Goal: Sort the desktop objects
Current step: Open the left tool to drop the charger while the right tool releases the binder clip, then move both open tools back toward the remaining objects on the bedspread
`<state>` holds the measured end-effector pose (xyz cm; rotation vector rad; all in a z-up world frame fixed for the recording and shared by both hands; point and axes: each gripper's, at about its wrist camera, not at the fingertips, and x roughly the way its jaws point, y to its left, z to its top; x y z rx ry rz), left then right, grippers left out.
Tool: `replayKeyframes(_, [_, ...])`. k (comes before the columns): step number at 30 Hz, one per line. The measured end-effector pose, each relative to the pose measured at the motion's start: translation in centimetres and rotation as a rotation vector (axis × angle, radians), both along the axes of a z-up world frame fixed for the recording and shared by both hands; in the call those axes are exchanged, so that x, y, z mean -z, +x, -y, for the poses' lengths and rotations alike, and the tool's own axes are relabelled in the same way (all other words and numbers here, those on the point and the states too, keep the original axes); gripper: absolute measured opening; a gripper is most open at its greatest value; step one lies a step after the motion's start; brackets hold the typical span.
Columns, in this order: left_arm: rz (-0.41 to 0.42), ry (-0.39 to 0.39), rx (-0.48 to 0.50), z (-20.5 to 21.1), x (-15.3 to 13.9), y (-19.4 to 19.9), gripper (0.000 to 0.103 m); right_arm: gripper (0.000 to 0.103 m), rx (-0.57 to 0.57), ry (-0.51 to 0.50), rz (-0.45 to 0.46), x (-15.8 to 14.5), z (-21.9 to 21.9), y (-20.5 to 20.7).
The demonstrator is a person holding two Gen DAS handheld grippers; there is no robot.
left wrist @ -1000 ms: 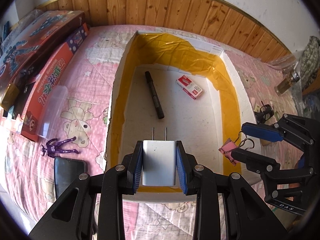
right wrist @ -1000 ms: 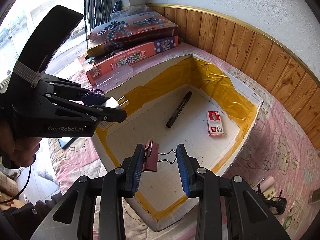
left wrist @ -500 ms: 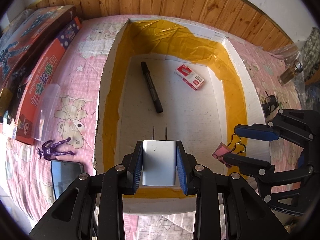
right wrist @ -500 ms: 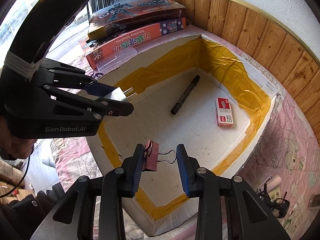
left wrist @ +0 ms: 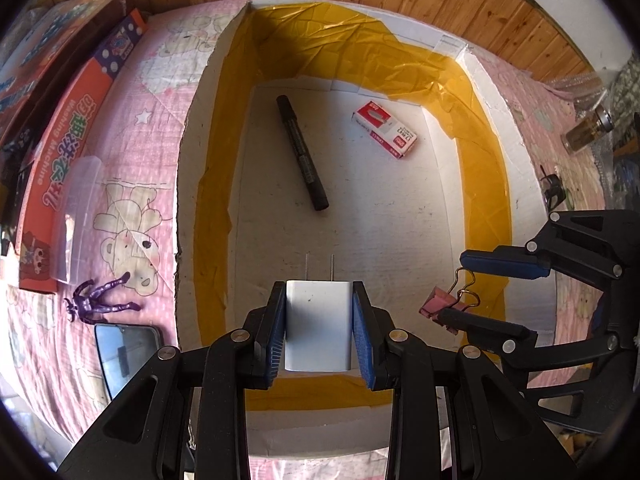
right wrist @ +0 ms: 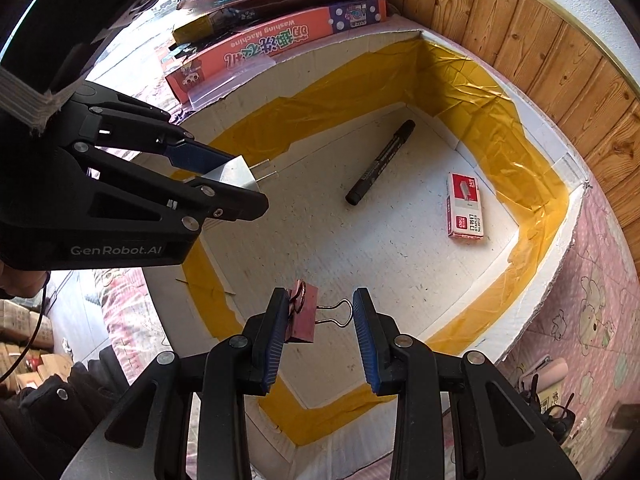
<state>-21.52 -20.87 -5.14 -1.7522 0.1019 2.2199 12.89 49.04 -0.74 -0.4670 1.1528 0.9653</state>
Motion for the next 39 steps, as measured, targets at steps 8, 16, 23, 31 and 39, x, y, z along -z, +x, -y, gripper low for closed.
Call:
replayKeyframes(8, [0.004,-0.047,0.022,-0.1,0.6,-0.8,0.032,0.035,-0.048,-0.076,-0.035,1.3,-1.3,0.5])
replayKeyframes(16, [-0.019,-0.091,0.043,-0.1,0.4,-0.9,0.032,0.035,-0.083,-0.124,-0.053,1.8,-2.9,-0.1])
replayKeyframes(23, [-0.025,-0.107,0.043,-0.6,0.2,-0.6,0.036,0.036,-0.051,-0.112,-0.097,2.0,-2.4,0.4])
replayKeyframes(31, [-0.058,-0.123,0.034,-0.7,-1.5,0.6,0.038,0.037,0.013,-0.072,-0.105,1.0,-0.8,0.5])
replayKeyframes(39, [-0.094,-0.138,0.043,-1.3,-3.7,2.9,0.038,0.041,0.033,-0.042,-0.019,-1.9,1.3,-0.6])
